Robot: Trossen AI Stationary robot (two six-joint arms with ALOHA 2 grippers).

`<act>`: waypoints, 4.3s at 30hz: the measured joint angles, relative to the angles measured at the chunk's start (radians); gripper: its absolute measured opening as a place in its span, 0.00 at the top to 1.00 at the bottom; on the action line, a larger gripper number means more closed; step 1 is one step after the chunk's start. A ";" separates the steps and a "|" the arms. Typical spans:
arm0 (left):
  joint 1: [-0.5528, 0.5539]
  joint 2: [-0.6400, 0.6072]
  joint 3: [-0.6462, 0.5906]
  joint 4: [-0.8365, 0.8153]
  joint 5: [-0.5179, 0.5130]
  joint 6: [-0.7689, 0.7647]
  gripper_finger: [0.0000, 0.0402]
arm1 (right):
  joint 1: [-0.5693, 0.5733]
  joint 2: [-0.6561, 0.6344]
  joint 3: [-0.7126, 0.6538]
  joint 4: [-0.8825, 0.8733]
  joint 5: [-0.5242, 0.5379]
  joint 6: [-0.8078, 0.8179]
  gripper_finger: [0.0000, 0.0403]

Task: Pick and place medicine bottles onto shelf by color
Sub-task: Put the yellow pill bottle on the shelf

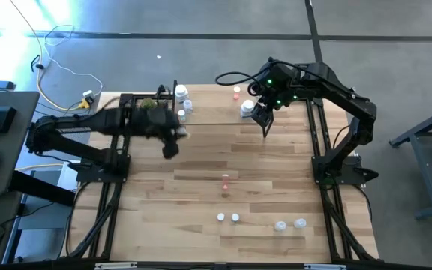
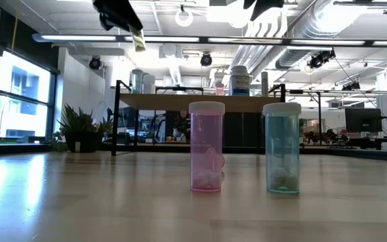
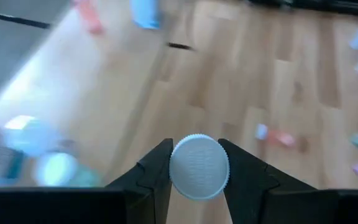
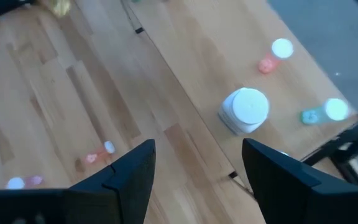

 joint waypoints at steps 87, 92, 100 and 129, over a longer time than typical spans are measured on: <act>0.273 0.518 0.352 -0.092 -0.076 -0.208 0.73 | -0.015 0.000 0.000 0.000 0.086 -0.086 0.42; 0.273 0.533 0.346 -0.082 -0.075 -0.207 0.73 | -0.015 0.000 0.000 0.000 0.086 -0.086 0.42; 0.273 0.553 0.345 -0.075 -0.075 -0.203 0.73 | -0.015 0.000 0.000 0.001 0.086 -0.086 0.42; 0.276 0.557 0.345 -0.079 -0.069 -0.199 0.54 | -0.015 0.000 0.000 0.000 0.086 -0.094 0.42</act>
